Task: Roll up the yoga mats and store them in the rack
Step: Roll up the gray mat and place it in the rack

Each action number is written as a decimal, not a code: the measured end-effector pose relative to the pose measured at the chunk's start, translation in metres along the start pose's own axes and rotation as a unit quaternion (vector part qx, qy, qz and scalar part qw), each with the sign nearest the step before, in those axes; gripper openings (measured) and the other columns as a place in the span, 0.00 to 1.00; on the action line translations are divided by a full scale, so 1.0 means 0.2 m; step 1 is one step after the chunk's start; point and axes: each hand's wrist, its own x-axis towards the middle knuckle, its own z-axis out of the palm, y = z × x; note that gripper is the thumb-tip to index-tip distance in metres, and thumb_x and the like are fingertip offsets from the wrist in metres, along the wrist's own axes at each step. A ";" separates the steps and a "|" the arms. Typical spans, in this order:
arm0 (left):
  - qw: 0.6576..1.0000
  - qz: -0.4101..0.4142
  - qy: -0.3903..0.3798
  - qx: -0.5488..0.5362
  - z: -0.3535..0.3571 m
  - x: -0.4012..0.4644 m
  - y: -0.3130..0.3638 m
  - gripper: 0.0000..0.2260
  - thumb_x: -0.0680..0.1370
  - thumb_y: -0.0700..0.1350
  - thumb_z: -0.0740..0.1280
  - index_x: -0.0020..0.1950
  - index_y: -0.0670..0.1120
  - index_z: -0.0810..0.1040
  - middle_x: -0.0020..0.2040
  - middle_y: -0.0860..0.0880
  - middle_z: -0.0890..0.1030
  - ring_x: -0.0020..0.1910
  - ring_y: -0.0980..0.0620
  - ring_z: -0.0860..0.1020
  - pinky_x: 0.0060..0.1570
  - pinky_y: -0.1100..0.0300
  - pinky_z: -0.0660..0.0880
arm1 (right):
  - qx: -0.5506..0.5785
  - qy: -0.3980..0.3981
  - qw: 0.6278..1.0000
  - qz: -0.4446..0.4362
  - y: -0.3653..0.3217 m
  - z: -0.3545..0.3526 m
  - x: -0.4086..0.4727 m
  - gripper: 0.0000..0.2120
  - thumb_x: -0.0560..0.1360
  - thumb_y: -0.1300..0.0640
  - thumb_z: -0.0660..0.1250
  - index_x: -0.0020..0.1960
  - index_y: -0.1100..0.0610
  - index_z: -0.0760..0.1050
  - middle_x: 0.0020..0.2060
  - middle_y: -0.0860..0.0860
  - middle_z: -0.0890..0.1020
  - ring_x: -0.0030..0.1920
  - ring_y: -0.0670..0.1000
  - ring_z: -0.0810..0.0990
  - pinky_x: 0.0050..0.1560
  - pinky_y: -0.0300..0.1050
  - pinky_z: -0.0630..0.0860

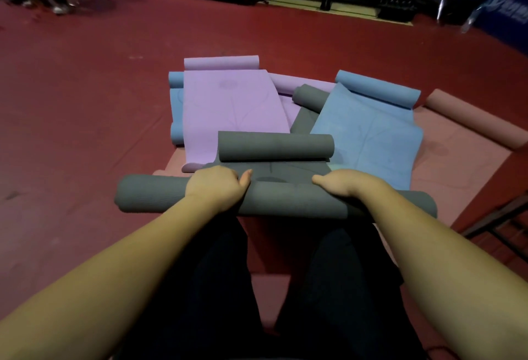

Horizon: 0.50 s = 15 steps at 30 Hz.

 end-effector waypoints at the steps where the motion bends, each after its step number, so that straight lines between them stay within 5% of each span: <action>1: 1.000 -0.004 -0.016 0.000 0.00 -0.01 -0.01 0.31 0.82 0.63 0.47 0.46 0.46 0.83 0.49 0.43 0.83 0.50 0.42 0.80 0.47 0.53 0.72 | 0.006 -0.014 1.000 -0.001 0.00 0.00 -0.01 0.31 0.78 0.38 0.49 0.71 0.55 0.72 0.73 0.57 0.70 0.69 0.57 0.71 0.66 0.51 0.65; 7: 0.997 -0.008 -0.068 0.019 0.00 -0.09 0.00 0.31 0.82 0.63 0.46 0.48 0.45 0.83 0.52 0.42 0.82 0.52 0.41 0.79 0.47 0.53 0.69 | 0.006 -0.046 0.999 -0.003 0.04 0.06 -0.13 0.30 0.80 0.37 0.48 0.71 0.53 0.72 0.72 0.56 0.70 0.69 0.56 0.70 0.68 0.51 0.65; 10: 0.994 -0.015 -0.105 0.006 0.00 -0.04 -0.01 0.30 0.82 0.62 0.46 0.51 0.45 0.82 0.56 0.41 0.82 0.55 0.41 0.78 0.53 0.51 0.71 | -0.001 0.132 0.990 -0.041 0.05 0.10 -0.16 0.20 0.81 0.40 0.52 0.52 0.51 0.76 0.58 0.54 0.79 0.56 0.56 0.75 0.49 0.48 0.70; 12: 0.989 -0.028 -0.148 -0.010 -0.01 0.01 -0.02 0.30 0.82 0.62 0.46 0.58 0.45 0.81 0.61 0.41 0.80 0.59 0.41 0.77 0.58 0.49 0.71 | -0.005 0.261 0.963 -0.065 0.05 0.13 -0.19 0.18 0.81 0.43 0.54 0.39 0.53 0.70 0.43 0.51 0.76 0.48 0.55 0.75 0.39 0.47 0.65; 15: 0.978 -0.044 -0.201 -0.026 -0.04 0.08 -0.01 0.28 0.83 0.60 0.48 0.67 0.42 0.76 0.69 0.42 0.75 0.66 0.41 0.73 0.66 0.49 0.66 | 0.000 0.332 0.939 -0.087 0.05 0.25 -0.24 0.18 0.80 0.42 0.55 0.41 0.53 0.73 0.41 0.49 0.76 0.49 0.55 0.74 0.41 0.48 0.66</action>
